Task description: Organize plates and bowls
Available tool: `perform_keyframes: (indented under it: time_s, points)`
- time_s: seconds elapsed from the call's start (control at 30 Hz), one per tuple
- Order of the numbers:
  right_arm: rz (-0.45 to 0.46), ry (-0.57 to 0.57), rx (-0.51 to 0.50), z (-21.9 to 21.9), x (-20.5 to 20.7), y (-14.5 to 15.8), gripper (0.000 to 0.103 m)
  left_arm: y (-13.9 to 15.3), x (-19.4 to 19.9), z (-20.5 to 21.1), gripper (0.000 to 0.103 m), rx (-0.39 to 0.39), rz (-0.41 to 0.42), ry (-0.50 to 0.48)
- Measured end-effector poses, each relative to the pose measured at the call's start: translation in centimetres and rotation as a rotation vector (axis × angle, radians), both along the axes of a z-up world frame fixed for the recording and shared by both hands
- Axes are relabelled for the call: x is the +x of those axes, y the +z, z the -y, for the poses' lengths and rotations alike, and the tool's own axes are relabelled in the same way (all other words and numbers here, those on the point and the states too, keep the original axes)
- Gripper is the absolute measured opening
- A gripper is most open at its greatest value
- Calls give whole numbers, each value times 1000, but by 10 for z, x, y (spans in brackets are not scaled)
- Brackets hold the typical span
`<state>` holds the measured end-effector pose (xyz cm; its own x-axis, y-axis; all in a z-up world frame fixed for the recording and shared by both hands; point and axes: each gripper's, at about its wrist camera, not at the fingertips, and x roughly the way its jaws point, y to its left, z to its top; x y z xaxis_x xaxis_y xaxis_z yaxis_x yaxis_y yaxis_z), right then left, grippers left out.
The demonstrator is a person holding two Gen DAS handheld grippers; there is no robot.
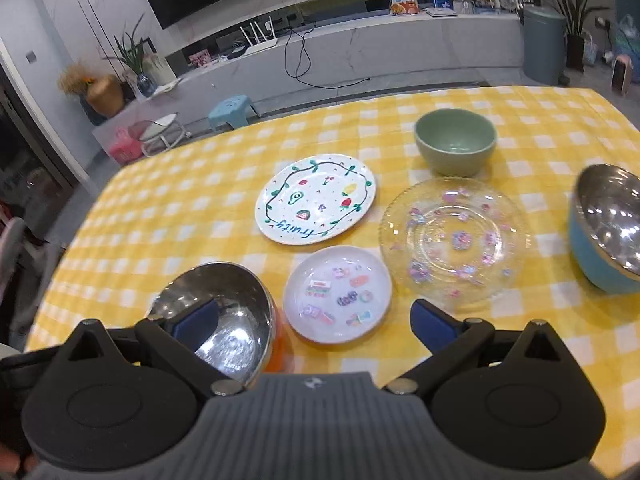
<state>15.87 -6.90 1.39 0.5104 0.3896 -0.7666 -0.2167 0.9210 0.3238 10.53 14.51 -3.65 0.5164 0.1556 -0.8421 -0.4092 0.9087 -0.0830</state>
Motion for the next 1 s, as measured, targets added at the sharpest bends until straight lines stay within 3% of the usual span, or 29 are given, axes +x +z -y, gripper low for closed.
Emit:
perform_keyframes:
  time_s: [0.2,0.3,0.43,0.53,0.73,0.8,1.0]
  points:
    - [-51,39,-44,-26,15,-31,99,-11,4,-10,65,-28,-35,68]
    - [-60,54,-54,-33,18,-37,93,-16,5,-14,57,-57,-42,84]
    - [-90,99,-75,-44,20,-46,75,-18,5,-19,44,-124,-36,95]
    - [-114,130,-62,-51,21,-55,64,-21,5,-19,34,-119,-55,111]
    - [-81,172,-109,-65,18,-58,33,-25,7,-18,8,-147,-64,103]
    - [-77,171,-85,-64,17,-58,23,-24,8,-16,7,-135,-66,101]
    - [-113,116,-30,-56,20,-58,18,-25,5,-20,7,-163,-64,125]
